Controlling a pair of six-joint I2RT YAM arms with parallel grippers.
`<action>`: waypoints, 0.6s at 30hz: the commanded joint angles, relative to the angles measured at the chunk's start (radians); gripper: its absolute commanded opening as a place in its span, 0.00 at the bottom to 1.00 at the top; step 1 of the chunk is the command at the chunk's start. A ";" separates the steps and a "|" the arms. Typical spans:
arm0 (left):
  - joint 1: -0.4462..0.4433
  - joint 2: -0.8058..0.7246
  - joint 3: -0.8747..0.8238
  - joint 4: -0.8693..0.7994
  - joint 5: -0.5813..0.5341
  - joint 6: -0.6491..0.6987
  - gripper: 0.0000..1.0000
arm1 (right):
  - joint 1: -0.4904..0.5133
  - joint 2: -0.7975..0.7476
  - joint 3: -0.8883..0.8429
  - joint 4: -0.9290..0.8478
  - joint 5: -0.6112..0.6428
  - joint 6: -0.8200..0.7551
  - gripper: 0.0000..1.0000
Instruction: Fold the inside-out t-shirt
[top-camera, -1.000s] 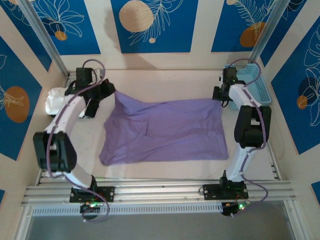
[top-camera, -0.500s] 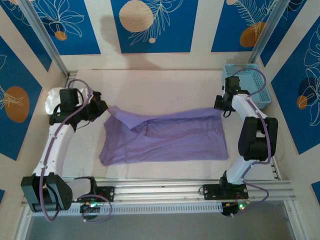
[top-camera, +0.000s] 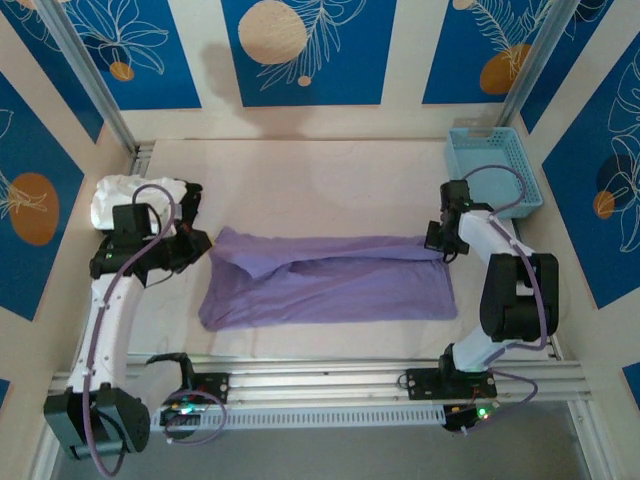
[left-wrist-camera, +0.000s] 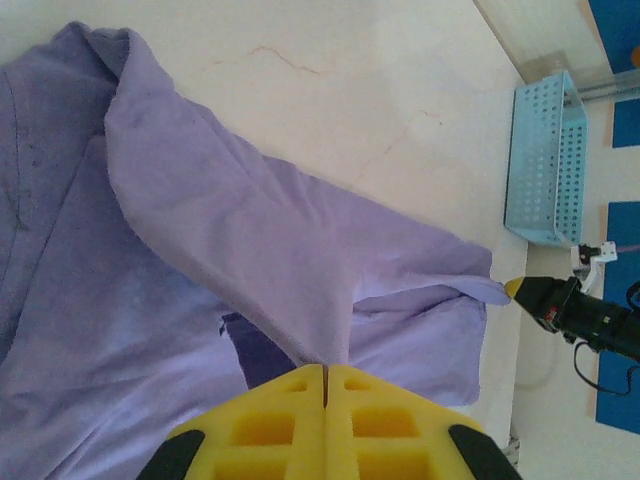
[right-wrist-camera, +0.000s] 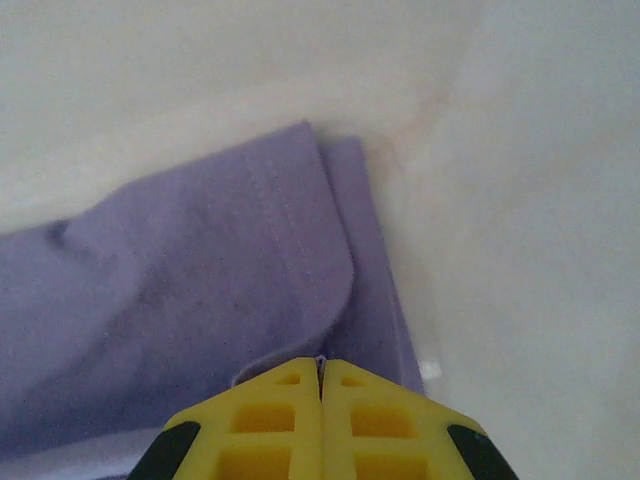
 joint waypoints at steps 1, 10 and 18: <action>0.013 -0.046 -0.070 -0.056 0.023 0.011 0.00 | 0.000 -0.073 -0.037 -0.028 0.044 0.044 0.00; 0.012 -0.077 -0.179 -0.001 0.010 -0.005 0.00 | 0.152 -0.227 -0.116 0.095 0.095 0.013 0.48; 0.012 -0.049 -0.166 0.032 0.012 -0.010 0.00 | 0.709 -0.309 -0.223 0.571 -0.064 -0.126 0.83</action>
